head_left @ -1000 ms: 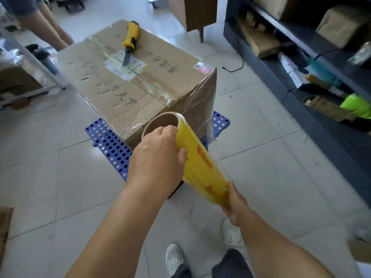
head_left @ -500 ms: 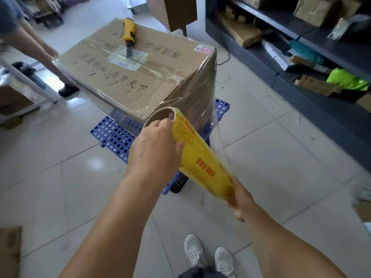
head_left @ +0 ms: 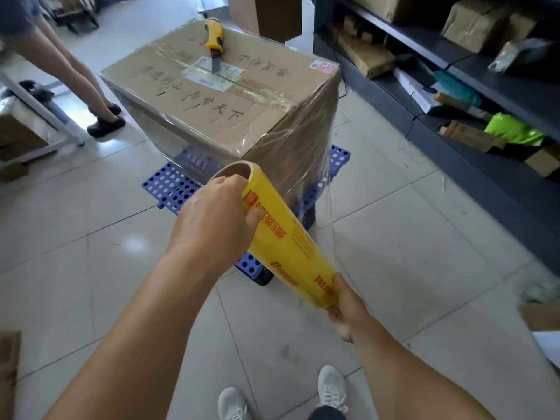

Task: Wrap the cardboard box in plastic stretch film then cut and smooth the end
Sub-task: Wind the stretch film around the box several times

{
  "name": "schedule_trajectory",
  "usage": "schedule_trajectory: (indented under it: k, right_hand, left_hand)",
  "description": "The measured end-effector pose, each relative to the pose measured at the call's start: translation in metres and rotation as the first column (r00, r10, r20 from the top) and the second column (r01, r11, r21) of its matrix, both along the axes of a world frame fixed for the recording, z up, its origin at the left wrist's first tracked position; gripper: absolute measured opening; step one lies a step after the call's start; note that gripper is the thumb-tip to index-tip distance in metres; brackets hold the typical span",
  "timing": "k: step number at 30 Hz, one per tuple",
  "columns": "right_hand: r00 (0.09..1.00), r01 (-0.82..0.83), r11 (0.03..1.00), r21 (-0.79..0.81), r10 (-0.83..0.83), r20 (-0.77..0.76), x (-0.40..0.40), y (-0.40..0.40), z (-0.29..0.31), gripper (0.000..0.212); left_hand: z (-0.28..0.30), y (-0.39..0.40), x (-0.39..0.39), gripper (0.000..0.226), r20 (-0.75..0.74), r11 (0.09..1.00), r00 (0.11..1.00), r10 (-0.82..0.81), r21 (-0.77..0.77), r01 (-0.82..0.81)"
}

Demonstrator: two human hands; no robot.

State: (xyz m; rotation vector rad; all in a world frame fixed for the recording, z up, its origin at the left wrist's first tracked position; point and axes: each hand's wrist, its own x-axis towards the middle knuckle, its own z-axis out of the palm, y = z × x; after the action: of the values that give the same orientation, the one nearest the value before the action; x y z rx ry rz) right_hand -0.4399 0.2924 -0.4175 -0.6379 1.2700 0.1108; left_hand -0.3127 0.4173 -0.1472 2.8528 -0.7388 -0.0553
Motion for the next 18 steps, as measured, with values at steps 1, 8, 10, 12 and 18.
schedule_trajectory:
  k: [1, 8, 10, 12, 18]
  right_hand:
    - [1.000, 0.005, 1.000, 0.000, -0.005, 0.000, 0.001, 0.008, -0.001, 0.061]
    - [0.994, 0.104, 0.994, -0.021, -0.104, 0.022, 0.014, 0.068, 0.000, 0.061]
    - [0.991, 0.135, 0.991, -0.019, -0.134, 0.027, 0.021, 0.087, -0.001, 0.064]
    - [0.990, 0.143, 0.989, -0.020, -0.143, 0.019, 0.030, 0.105, -0.001, 0.066]
    - [0.986, 0.167, 0.985, -0.036, -0.167, -0.003, 0.058, 0.152, 0.006, 0.065]
  left_hand:
    - [0.000, 0.006, 0.003, 0.030, 0.001, 1.000, 1.000, -0.009, -0.001, 0.009]
    - [0.000, 0.054, 0.033, 0.033, -0.018, 0.995, 0.995, -0.095, -0.017, 0.095]
    - [0.000, 0.067, 0.043, 0.029, -0.008, 0.991, 0.991, -0.135, -0.018, 0.134]
    - [0.000, 0.078, 0.052, 0.027, 0.007, 0.985, 0.985, -0.174, -0.014, 0.174]
    - [0.003, 0.113, 0.081, 0.024, 0.033, 0.953, 0.953, -0.302, -0.033, 0.303]
